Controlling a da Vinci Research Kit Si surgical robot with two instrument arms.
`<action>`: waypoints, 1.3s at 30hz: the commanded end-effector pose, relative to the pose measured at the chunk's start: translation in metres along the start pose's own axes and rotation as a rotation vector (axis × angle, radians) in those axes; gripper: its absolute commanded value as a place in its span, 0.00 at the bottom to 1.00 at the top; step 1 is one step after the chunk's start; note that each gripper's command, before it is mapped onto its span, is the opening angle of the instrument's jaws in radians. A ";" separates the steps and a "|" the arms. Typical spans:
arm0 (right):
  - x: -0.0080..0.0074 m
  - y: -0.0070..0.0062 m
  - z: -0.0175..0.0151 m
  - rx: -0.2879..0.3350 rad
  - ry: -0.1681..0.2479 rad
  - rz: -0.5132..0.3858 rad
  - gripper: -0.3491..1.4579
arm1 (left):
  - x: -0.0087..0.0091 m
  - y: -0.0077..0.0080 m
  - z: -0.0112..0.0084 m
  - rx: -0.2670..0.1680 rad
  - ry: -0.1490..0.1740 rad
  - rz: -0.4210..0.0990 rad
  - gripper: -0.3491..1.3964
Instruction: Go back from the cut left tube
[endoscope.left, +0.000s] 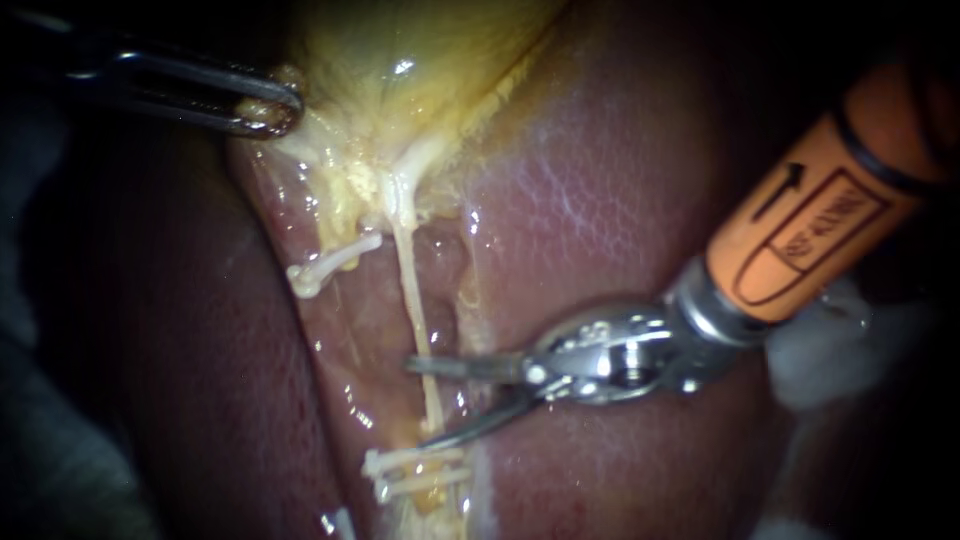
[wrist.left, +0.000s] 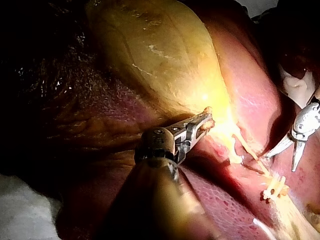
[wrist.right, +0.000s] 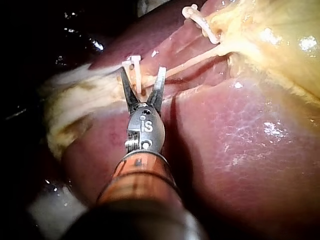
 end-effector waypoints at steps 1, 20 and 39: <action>0.0000 0.0001 -0.0009 -0.015 -0.005 -0.023 0.99 | 0.0000 0.0000 0.0001 0.000 0.000 0.000 0.00; 0.0017 0.0030 -0.0085 -0.140 -0.232 -0.186 0.99 | -0.0008 0.0003 0.0018 0.004 0.002 0.002 0.00; 0.0014 0.0032 -0.0091 -0.137 -0.232 -0.193 0.99 | -0.0036 -0.0003 0.0100 -0.029 -0.031 0.023 0.00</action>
